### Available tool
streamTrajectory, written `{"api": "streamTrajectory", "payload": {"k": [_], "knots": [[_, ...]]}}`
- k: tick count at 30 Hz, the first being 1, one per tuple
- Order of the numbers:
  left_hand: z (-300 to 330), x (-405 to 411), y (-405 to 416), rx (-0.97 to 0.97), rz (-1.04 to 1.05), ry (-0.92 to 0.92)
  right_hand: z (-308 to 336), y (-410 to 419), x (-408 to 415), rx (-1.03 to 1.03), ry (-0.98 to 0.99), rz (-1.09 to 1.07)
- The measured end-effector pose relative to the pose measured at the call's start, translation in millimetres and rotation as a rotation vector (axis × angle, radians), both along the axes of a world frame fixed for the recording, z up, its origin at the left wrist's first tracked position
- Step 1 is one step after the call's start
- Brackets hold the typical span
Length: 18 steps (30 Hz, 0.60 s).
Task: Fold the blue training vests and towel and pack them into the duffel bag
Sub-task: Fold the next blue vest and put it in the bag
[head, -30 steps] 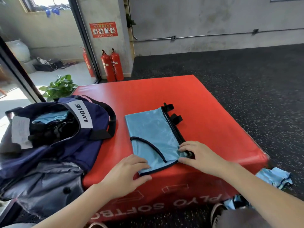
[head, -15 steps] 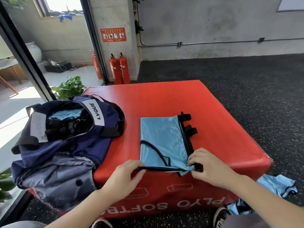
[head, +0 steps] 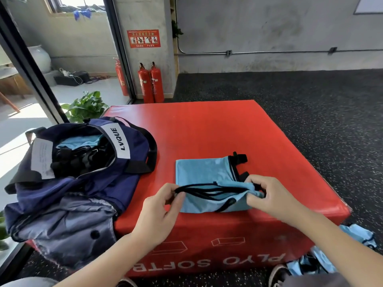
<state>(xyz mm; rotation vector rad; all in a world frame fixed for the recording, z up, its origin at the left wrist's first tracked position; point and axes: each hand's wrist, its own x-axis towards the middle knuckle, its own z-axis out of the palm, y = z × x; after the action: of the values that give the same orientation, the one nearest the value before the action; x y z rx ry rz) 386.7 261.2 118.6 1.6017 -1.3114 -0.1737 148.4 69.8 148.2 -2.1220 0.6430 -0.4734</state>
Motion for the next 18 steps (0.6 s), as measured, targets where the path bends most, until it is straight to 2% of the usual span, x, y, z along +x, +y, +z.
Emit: {"api": "streamTrajectory", "payload": {"k": [4, 7, 12, 18], "knots": [[6, 11, -31, -0.031, 0.101, 0.056, 3, -21, 25, 0.051, -0.110, -0.100], [6, 20, -56, -0.026, 0.173, 0.120, 1, -40, 49, 0.076, -0.123, -0.187], [-1, 37, -93, 0.026, 0.277, 0.251, -13, -72, 84, 0.111, -0.026, -0.263], [-12, 41, -113, 0.195, 0.361, 0.382, -26, -100, 103, 0.009, 0.126, -0.306]]}}
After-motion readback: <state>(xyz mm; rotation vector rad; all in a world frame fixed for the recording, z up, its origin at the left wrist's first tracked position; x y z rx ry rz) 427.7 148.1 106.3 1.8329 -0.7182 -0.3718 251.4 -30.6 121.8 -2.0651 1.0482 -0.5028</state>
